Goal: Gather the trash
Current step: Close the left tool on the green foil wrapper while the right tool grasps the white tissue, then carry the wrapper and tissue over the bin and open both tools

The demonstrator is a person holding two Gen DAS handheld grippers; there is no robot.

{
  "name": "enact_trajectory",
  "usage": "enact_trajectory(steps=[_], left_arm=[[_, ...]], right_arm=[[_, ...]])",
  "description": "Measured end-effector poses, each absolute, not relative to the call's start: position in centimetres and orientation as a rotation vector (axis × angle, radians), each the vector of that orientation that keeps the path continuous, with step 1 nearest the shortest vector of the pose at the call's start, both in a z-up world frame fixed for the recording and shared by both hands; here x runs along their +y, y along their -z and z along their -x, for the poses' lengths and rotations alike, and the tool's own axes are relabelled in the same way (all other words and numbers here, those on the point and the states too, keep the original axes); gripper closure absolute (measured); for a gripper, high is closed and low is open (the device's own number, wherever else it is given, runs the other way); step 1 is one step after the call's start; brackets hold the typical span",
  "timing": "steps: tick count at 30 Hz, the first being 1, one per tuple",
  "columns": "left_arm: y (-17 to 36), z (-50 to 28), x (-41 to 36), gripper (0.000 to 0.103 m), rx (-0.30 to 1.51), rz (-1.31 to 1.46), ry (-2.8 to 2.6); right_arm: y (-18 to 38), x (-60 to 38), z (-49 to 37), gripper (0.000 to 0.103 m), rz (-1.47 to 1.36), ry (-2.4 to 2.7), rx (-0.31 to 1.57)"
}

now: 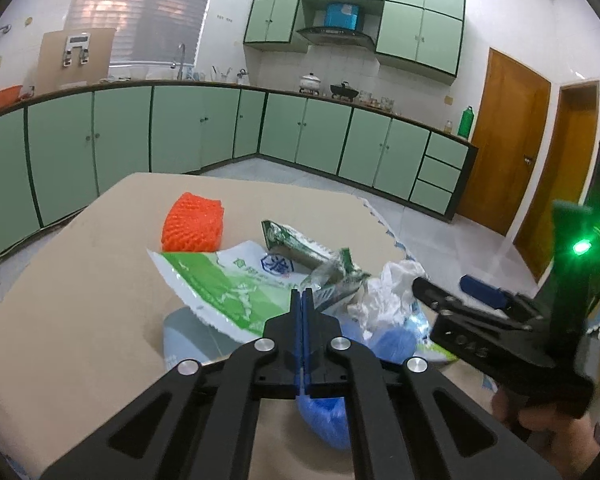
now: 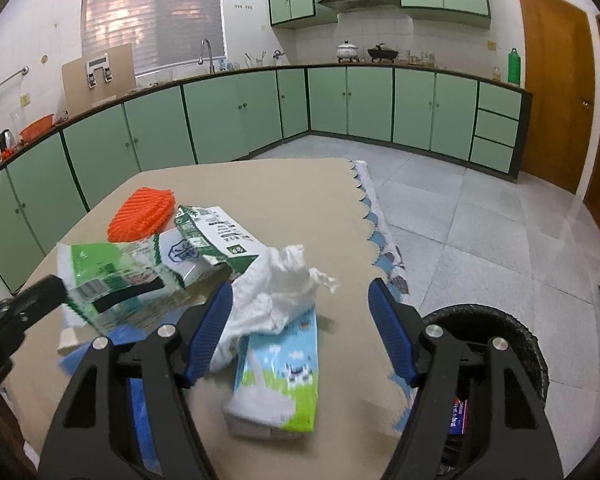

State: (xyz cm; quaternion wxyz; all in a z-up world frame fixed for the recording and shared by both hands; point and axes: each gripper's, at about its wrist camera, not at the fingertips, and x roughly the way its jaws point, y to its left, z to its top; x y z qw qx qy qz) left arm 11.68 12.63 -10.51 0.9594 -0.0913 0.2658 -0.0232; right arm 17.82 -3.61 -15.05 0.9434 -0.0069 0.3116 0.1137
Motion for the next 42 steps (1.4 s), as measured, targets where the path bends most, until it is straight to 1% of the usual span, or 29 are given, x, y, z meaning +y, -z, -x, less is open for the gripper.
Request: enact_trajectory(steps=[2,3,4,5,6,7,8,9,10,11,18,26,32,37,42], left_arm=[[10.3,-12.2,12.9,0.102,0.53,0.196,0.043],[10.2,-12.4,13.0,0.102,0.527,0.201,0.043],[10.1,-12.6,13.1,0.102,0.523,0.207,0.043],[10.0,-12.8,13.2,0.102,0.519,0.213,0.044],[9.8,-12.9,13.3,0.102,0.514,0.215,0.045],[9.8,-13.0,13.3,0.102,0.513,0.215,0.046],[9.7,-13.0,13.3,0.102,0.512,0.217,0.048],[9.7,-13.1,13.4,0.102,0.51,0.218,0.048],[9.6,-13.2,13.4,0.102,0.506,0.216,0.046],[9.5,-13.2,13.3,0.102,0.504,0.212,0.044],[9.1,-13.4,13.2,0.102,0.497,0.2,0.028],[6.3,-12.5,12.6,0.102,0.422,0.193,0.039],[4.5,-12.1,11.2,0.102,0.379,0.178,0.072],[4.1,-12.3,8.8,0.102,0.375,0.164,0.125],[4.5,-13.3,5.1,0.102,0.401,0.159,0.208]], right_arm=[[15.6,-3.2,-19.0,0.038,0.025,-0.226,0.662],[15.8,-3.2,-19.4,0.04,0.025,-0.227,0.674],[15.9,-3.2,-19.9,0.045,0.021,-0.231,0.687],[16.1,-3.1,-20.4,0.047,0.015,-0.238,0.702],[16.2,-3.1,-20.7,0.053,0.013,-0.244,0.71],[16.2,-3.1,-20.9,0.066,0.012,-0.255,0.717],[16.3,-2.9,-21.1,0.074,0.013,-0.269,0.725],[16.4,-2.8,-21.2,0.084,0.017,-0.287,0.737],[16.4,-2.7,-21.3,0.091,0.019,-0.297,0.74],[16.3,-2.6,-21.2,0.093,0.022,-0.308,0.733],[13.8,-2.7,-19.7,0.094,0.003,-0.349,0.661],[8.9,-3.8,-18.4,0.095,-0.033,-0.369,0.549],[6.0,-6.5,-16.8,0.095,-0.046,-0.33,0.482],[5.7,-10.0,-16.0,0.095,-0.055,-0.256,0.478],[6.6,-14.7,-15.1,0.095,-0.073,-0.15,0.491]])
